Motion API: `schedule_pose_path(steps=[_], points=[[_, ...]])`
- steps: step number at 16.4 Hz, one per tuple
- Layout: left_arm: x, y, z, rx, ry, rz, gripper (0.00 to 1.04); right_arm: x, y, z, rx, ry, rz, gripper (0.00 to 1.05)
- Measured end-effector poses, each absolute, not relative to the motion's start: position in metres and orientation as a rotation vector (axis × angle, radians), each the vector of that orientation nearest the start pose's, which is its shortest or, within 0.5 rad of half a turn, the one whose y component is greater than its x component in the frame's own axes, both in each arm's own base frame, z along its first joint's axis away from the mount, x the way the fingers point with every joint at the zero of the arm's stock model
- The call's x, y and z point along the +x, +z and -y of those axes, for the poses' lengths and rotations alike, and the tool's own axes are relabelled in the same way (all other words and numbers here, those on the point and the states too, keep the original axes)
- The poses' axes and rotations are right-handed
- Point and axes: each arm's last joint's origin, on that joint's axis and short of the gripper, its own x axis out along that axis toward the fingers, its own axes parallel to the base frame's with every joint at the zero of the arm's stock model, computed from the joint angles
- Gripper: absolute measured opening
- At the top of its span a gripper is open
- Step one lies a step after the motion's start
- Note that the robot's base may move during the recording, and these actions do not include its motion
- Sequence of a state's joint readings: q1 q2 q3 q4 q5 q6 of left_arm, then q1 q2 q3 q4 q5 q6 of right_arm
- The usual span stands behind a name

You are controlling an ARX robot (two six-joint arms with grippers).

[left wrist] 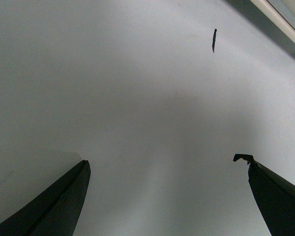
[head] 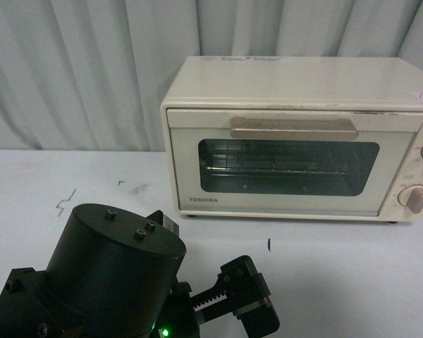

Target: Open oven

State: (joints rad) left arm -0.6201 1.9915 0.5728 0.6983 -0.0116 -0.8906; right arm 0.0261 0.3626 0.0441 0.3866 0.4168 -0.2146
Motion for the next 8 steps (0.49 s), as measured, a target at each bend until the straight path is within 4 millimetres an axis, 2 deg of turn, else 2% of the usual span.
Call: schedule_pose_path(steps=[2, 3, 4, 5, 8], points=[[0.242, 0.048, 0.172, -0.601, -0.229, -0.891, 0.98, 0.133, 0.200, 0.010, -0.264, -0.375, 0.070, 0.98], [0.242, 0.048, 0.172, -0.601, -0.229, -0.891, 0.98, 0.151, 0.218, 0.011, -0.342, -0.342, 0.127, 0.98], [0.242, 0.048, 0.172, -0.601, -0.229, -0.891, 0.98, 0.182, 0.239, 0.014, -0.449, -0.316, 0.195, 0.98], [0.242, 0.048, 0.172, -0.601, -0.228, -0.890, 0.98, 0.251, 0.242, 0.007, -0.642, -0.173, 0.150, 0.98], [0.242, 0.048, 0.172, -0.601, -0.229, -0.890, 0.98, 0.308, 0.232, -0.013, -0.799, -0.016, 0.093, 0.98]])
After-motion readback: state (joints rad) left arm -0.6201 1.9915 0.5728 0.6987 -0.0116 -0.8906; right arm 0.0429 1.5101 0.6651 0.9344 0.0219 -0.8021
